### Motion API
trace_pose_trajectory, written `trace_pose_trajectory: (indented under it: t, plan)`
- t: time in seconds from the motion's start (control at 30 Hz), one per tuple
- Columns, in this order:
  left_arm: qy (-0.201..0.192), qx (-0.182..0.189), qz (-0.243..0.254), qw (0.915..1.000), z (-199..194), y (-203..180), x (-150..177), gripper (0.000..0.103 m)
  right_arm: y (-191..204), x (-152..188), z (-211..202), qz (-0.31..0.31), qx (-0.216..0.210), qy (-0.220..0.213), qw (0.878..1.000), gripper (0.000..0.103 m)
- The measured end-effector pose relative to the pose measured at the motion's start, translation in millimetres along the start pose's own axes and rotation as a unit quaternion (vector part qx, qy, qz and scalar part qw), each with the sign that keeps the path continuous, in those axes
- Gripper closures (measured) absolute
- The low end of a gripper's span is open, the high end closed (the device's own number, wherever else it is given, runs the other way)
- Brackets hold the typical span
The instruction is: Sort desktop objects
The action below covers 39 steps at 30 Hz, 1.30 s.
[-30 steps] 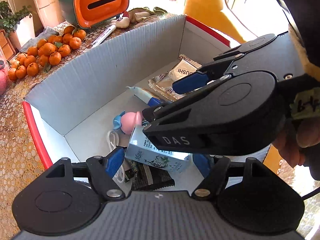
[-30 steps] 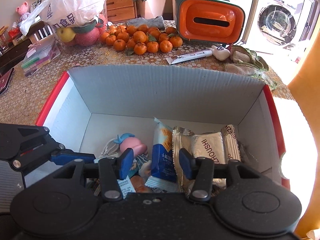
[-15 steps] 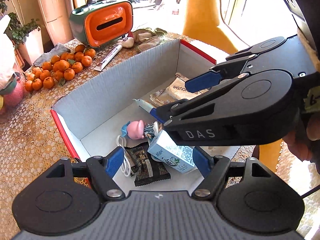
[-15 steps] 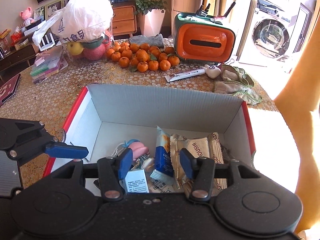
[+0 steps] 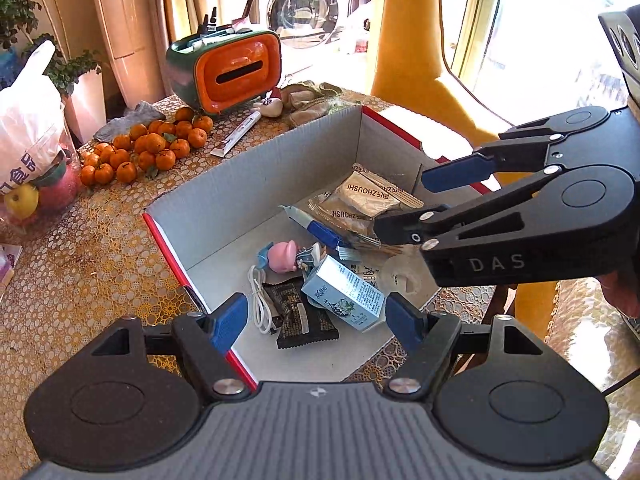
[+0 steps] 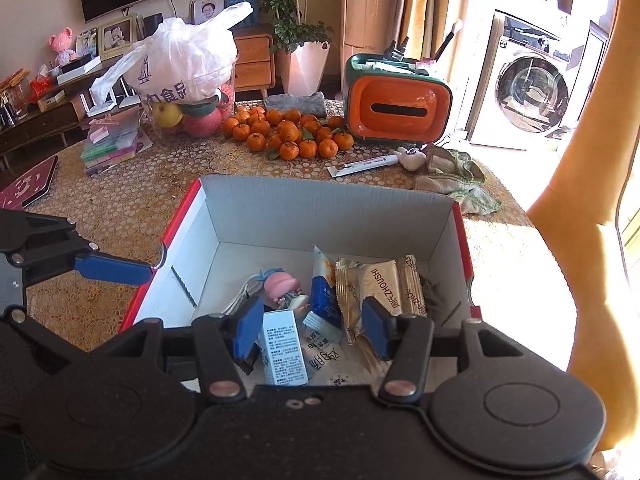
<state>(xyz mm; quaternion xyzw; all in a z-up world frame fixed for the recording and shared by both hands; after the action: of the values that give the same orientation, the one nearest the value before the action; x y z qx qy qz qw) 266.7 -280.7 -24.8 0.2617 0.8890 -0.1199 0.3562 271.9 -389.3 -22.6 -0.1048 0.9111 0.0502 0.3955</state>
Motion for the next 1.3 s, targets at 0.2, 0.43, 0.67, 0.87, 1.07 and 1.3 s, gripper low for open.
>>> trace_pose_trajectory:
  t: [0.2,0.43,0.67,0.87,1.07,1.3]
  plan:
    - [-0.033,-0.019,-0.019,0.9991,-20,5,0,0.019,-2,12,-16,0.013,-0.002,-0.012,1.000,0.041]
    - [-0.051,-0.025,-0.045,0.9974,-33,11,6,0.012,-3,25,-32,0.029,-0.003,-0.023,0.999,0.040]
    - [-0.064,-0.019,-0.062,0.9958,-39,9,15,0.002,5,34,-51,0.028,0.002,-0.044,0.999,0.034]
    - [-0.077,-0.015,-0.082,0.9935,-46,11,24,0.000,6,39,-64,0.034,0.006,-0.062,0.997,0.032]
    - [-0.100,-0.026,-0.078,0.9917,-62,12,34,0.000,10,44,-78,0.026,0.019,-0.081,0.996,0.032]
    - [-0.112,-0.047,-0.077,0.9896,-78,9,44,0.000,19,53,-94,0.025,0.030,-0.097,0.994,0.032]
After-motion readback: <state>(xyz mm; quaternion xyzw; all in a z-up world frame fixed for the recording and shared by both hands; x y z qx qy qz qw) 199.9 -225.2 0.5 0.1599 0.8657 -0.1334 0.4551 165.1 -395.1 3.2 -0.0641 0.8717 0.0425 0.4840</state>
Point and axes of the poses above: each gripper's, at about its wrist camera, not at the fingertips, and z roughly the way its jaws point, y to its left, x to its underside, the point moved 7 cm from there along z, roughly the way its jaws point, and after that the axes turned 7 degrees about -y, right-handed, at the moved point
